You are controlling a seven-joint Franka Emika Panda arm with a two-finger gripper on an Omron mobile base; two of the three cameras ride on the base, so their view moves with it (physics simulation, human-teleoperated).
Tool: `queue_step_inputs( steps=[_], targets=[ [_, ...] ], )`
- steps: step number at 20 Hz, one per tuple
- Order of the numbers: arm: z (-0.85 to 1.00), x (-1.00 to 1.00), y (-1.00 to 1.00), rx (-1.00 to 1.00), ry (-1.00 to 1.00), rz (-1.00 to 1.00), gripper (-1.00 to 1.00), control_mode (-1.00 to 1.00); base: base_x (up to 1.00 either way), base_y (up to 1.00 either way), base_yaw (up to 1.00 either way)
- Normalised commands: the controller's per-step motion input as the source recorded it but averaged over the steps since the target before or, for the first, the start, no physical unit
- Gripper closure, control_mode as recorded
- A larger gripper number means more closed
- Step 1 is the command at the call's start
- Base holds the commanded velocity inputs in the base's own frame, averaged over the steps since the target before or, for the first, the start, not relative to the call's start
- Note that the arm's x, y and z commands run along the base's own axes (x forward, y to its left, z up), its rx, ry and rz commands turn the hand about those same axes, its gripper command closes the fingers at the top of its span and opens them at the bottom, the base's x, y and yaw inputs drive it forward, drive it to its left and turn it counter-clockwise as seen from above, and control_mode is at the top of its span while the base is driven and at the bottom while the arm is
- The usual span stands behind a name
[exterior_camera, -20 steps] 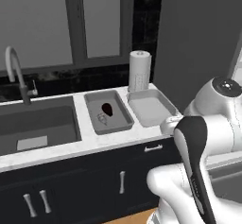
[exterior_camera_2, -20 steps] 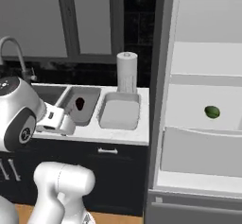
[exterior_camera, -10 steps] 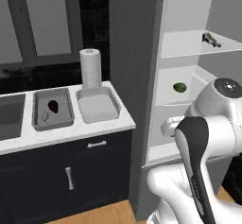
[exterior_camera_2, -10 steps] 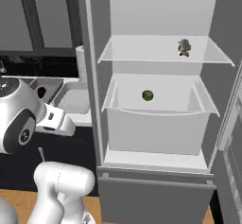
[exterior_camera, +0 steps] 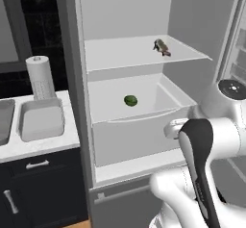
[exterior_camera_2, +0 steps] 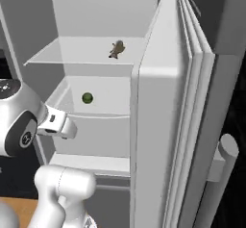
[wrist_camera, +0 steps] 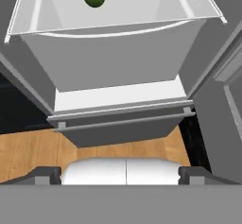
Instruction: Place one avocado and one fish in each tupperware on the nearby counter, to pack two identical lunches.
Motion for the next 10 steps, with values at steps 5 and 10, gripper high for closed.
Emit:
queue_step_inputs(
  steps=[5, 10],
  targets=[
    [0.0, 0.0, 0.0, 0.0, 0.0, 0.0, -1.0, 1.0, 0.55, -0.11, -0.24],
    [0.0, 0.0, 0.0, 0.0, 0.0, 0.0, -1.0, 1.0, 0.35, 0.24, -0.16]
  ],
)
